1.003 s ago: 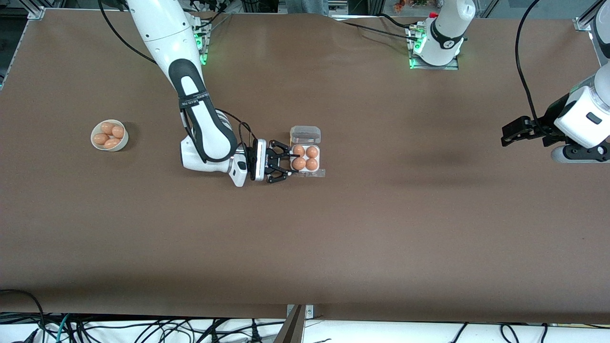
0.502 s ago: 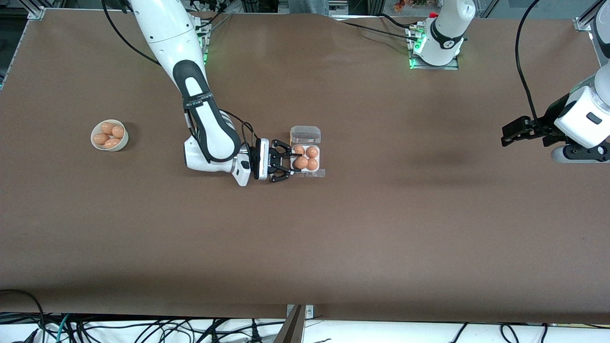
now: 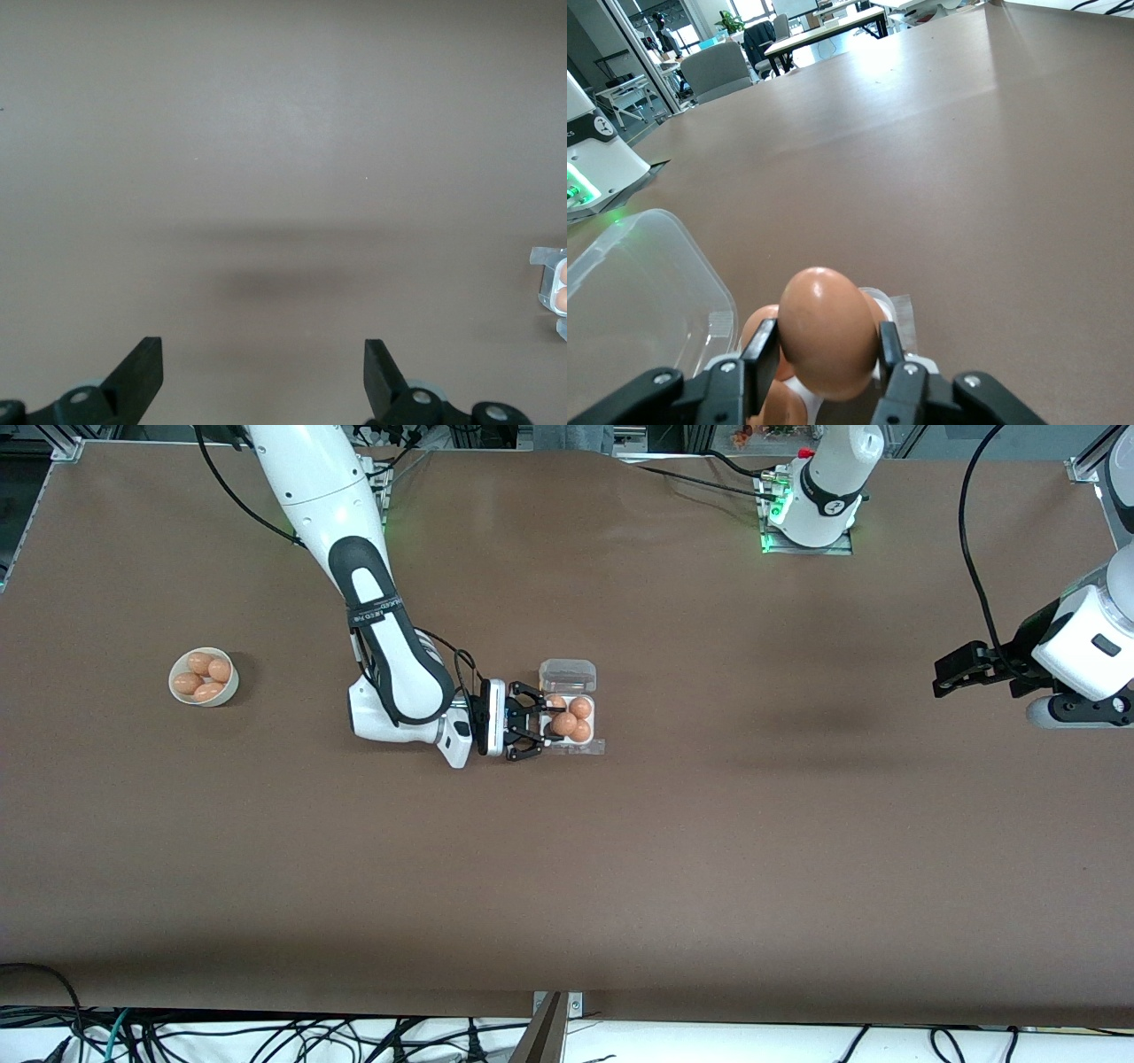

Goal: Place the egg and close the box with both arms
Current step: 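Lower the egg into the empty box slot and open the right gripper, then withdraw the right gripper while the left gripper reaches toward the box lid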

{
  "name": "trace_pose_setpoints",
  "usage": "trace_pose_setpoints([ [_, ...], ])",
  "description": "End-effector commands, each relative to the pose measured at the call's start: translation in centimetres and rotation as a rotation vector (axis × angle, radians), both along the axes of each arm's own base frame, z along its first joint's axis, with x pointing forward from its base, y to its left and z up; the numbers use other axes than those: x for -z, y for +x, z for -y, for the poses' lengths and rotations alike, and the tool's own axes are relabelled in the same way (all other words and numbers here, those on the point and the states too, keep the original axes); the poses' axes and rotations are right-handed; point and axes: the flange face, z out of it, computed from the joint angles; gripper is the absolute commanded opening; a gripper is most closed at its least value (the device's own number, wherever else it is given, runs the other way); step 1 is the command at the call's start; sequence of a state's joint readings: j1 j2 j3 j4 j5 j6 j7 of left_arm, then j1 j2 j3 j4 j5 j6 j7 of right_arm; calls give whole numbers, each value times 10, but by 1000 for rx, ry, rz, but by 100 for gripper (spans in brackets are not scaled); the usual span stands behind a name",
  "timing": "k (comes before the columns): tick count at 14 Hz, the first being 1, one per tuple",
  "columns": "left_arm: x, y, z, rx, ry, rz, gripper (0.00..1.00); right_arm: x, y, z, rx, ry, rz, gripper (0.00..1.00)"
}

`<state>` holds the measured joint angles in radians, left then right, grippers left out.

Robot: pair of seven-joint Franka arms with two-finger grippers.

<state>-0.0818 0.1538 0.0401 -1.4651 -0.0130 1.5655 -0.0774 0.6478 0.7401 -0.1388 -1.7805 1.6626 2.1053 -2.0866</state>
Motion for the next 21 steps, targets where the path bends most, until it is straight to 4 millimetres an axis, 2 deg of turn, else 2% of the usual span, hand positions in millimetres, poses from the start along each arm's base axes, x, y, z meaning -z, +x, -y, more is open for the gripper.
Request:
trace_pose_setpoints([
  [1,-5,2,-2,0,-14,-4,100,-6,4,-7,21,22,-28,100],
  [5,-5,3,-2,-1,-14,-2,100,-18,14,-9,26,19,-28,100],
  [7,-5,2,2,3,-14,-2,100,-35,33,0,38,-15,-22,100],
  [9,-5,2,8,9,-17,-3,100,-64,62,40,79,-120,-9,100],
  [10,-5,1,20,27,-28,-7,100,-81,75,67,82,-192,-20,100],
  [12,-4,0,37,-10,-47,-10,100,-125,94,120,101,-365,-50,100],
  [14,-2,-5,73,-23,-48,-19,100,-161,98,168,161,-517,-107,100],
  [16,14,-7,117,-22,-73,-58,100,-193,90,219,289,-649,-188,100],
  [17,15,-11,137,-42,-117,-77,96,-210,85,239,355,-709,-214,100],
  [19,30,-15,172,-118,-166,-137,81,-241,71,267,479,-831,-265,100],
  [21,52,-25,220,-200,-134,-193,74,-271,60,290,654,-936,-350,100],
])
